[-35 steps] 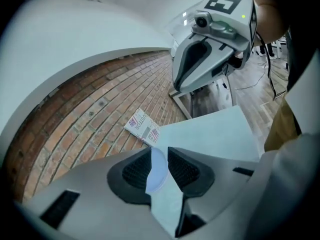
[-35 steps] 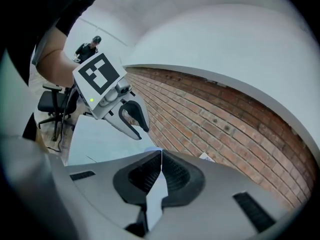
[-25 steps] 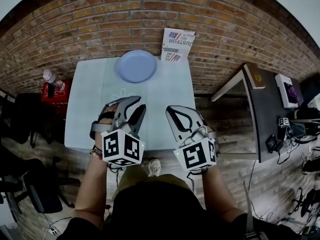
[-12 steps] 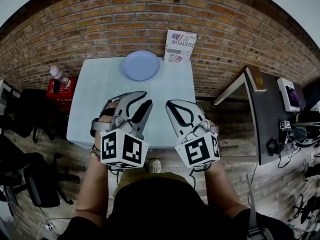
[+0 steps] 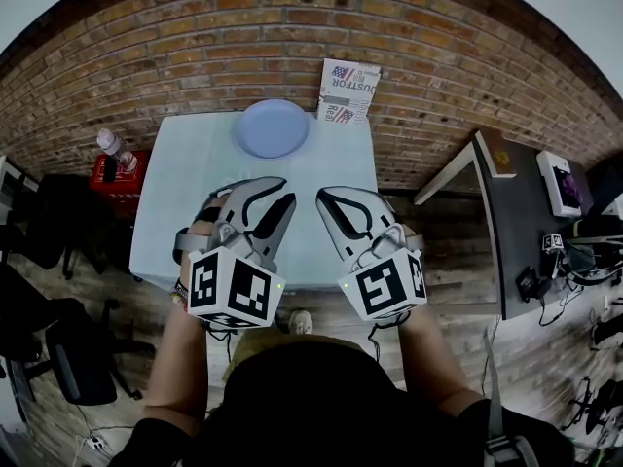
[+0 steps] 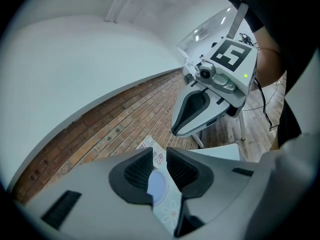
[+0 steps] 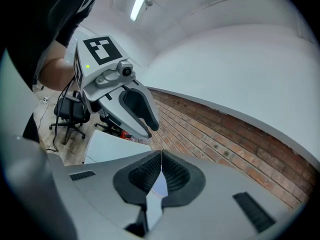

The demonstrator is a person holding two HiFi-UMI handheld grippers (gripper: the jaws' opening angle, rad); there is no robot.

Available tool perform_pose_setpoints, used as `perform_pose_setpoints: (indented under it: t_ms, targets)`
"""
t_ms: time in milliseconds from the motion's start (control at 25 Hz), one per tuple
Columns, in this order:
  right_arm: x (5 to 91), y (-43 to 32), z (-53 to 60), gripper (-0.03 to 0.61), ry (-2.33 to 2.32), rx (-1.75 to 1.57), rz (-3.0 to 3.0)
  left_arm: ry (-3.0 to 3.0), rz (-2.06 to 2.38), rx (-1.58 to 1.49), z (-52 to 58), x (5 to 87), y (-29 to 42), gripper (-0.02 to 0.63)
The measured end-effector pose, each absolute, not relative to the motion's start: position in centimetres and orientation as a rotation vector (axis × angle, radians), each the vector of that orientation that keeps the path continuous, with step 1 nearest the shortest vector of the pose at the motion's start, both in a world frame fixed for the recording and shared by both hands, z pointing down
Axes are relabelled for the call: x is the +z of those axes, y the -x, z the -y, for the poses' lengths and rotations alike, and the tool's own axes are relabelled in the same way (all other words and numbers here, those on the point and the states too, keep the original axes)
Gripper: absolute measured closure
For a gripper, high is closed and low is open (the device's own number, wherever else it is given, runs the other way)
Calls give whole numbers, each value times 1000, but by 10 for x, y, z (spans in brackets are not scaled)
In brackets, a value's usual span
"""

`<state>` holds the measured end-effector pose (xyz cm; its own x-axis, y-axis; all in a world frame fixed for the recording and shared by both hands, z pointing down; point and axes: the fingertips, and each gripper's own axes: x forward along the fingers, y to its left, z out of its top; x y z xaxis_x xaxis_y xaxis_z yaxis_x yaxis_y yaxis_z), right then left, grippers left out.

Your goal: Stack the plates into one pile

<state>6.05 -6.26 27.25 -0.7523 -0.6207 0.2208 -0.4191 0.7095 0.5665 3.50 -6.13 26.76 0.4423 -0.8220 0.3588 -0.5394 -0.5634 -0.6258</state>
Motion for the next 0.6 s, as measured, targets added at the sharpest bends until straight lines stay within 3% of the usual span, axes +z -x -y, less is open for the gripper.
perform_pose_setpoints:
  t_ms: [320, 600]
  targets:
    - [278, -64, 68, 543, -801, -669, 2513, 2306, -1165, -843, 63, 261, -39, 587]
    - [275, -61, 68, 543, -775, -598, 2581, 2290, -1185, -847, 68, 260, -33, 591]
